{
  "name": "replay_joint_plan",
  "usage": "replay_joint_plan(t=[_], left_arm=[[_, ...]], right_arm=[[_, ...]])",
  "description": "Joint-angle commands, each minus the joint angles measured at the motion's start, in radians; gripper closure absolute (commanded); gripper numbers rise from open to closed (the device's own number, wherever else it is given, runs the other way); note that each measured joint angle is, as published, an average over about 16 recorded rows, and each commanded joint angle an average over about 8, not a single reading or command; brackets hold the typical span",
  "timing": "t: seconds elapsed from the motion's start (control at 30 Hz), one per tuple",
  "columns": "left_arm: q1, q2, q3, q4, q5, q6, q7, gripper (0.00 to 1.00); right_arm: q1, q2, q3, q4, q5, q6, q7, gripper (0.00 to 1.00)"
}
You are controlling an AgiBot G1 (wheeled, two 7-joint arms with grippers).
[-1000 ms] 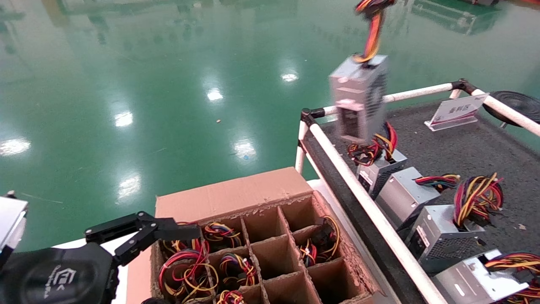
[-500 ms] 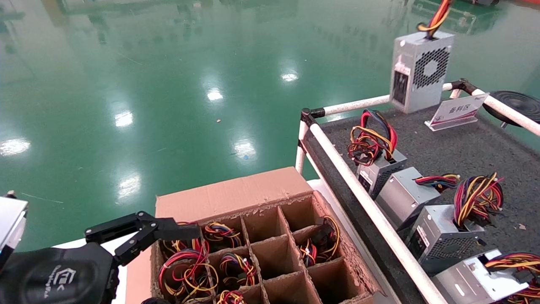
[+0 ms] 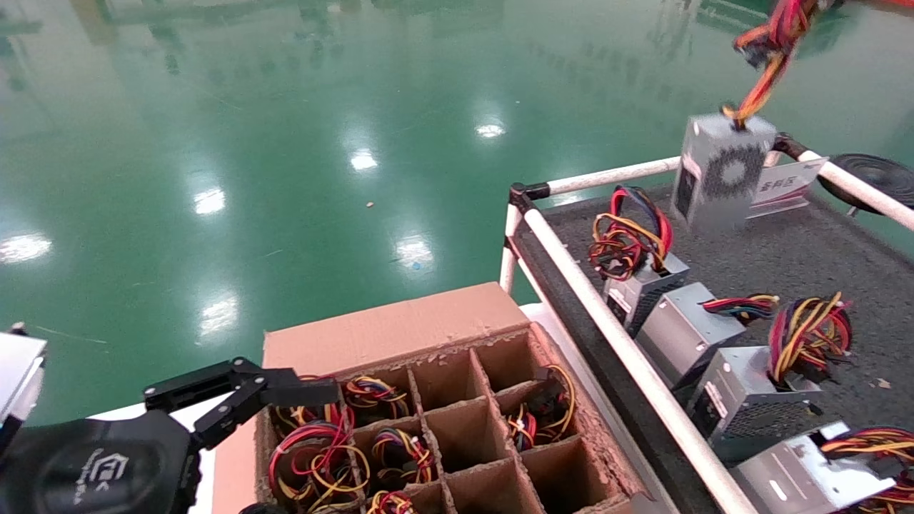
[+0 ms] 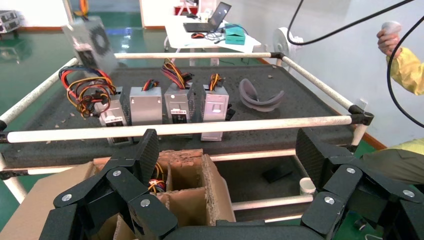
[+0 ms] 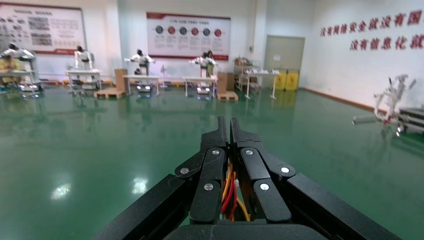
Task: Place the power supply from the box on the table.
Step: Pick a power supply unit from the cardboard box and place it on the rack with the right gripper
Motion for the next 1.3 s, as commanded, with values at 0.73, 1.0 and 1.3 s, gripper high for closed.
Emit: replay_joint_plan(t=[0.73,1.0,1.3], left_arm=[[0.000,-0.001,0.001,0.000,-0.001,-0.001,0.001,0.00],[0.000,-0.001,0.002,0.000,-0.001,-0.001,0.001,0.00],[0.000,-0.001,0.002,0.000,-0.002,-0.001,0.001,0.00]], right_arm=[[-0.194,0.083,0.030,-0.006,0.041,-0.138,-0.003,1.00],[-0.218,0.047,0.029,0.005,0.039,-0.092,-0.012,1.00],[-0.264,0.038,0.036,0.004,0.049,-0.127,0.004,1.00]])
